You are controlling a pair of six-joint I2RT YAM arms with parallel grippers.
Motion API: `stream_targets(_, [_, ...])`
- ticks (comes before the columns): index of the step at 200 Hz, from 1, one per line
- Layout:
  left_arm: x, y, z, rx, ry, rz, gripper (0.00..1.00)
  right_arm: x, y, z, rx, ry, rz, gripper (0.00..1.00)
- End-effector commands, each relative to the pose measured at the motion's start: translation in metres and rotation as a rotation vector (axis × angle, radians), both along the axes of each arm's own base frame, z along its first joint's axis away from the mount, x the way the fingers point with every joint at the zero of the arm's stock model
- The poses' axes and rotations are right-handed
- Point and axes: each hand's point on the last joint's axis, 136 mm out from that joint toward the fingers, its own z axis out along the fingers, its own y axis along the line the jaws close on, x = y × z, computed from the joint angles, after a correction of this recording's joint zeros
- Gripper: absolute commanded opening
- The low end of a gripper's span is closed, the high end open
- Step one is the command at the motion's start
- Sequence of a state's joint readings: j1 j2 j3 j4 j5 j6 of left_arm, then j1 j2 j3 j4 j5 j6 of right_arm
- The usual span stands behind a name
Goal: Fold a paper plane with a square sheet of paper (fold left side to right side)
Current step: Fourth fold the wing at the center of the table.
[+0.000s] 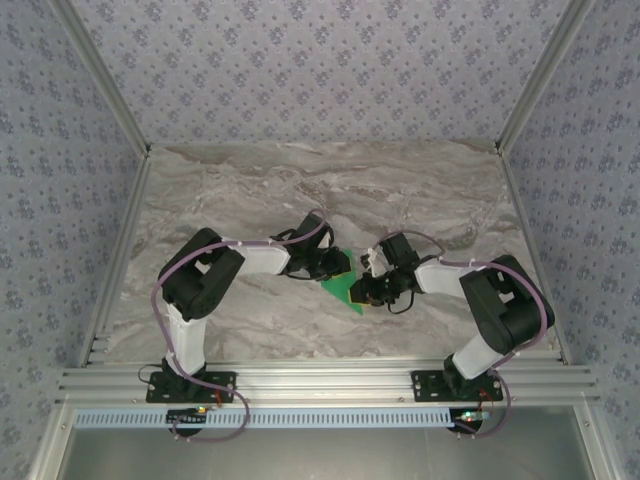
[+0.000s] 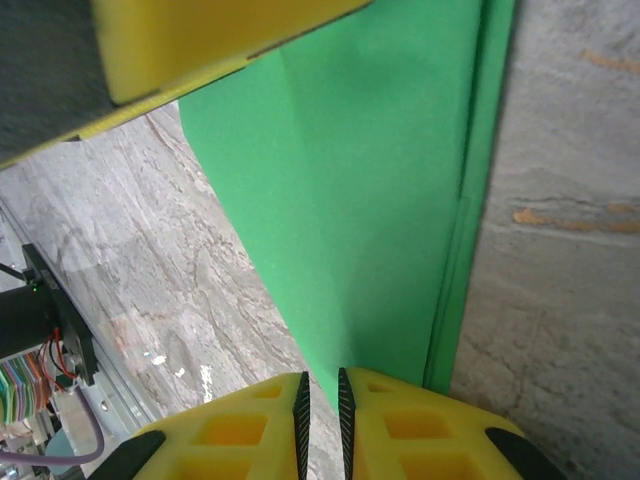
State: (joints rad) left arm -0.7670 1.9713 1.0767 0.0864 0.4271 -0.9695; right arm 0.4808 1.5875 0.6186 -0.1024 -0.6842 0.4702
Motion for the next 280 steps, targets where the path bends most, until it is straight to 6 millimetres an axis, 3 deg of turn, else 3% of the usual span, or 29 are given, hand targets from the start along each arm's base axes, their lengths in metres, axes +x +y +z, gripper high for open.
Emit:
stream_targets(1, [-0.017,0.026,-0.039,0.141,0.075,0.015,0.22,-0.015,-0.014,-0.016,-0.099,0.055,0.011,0.2])
stream_targets(42, [-0.016,0.028,-0.041,0.146,0.08,0.02,0.21,-0.019,-0.022,-0.019,-0.156,0.066,0.016,0.2])
stream_targets(122, [-0.015,0.032,-0.047,0.155,0.09,0.027,0.21,-0.059,-0.049,-0.034,-0.284,0.171,0.022,0.16])
stream_targets(149, [-0.015,0.032,-0.046,0.153,0.089,0.028,0.21,-0.061,-0.055,-0.03,-0.307,0.152,0.015,0.16])
stream_targets(215, [-0.016,0.031,-0.044,0.148,0.089,0.026,0.21,-0.027,-0.024,0.038,-0.134,-0.033,0.012,0.16])
stream_targets(242, [-0.016,0.031,-0.044,0.149,0.087,0.027,0.21,-0.016,-0.004,0.042,-0.064,-0.045,0.015,0.17])
stream_targets(280, [-0.016,0.031,-0.043,0.147,0.087,0.026,0.21,-0.006,0.019,0.032,-0.02,-0.019,0.029,0.17])
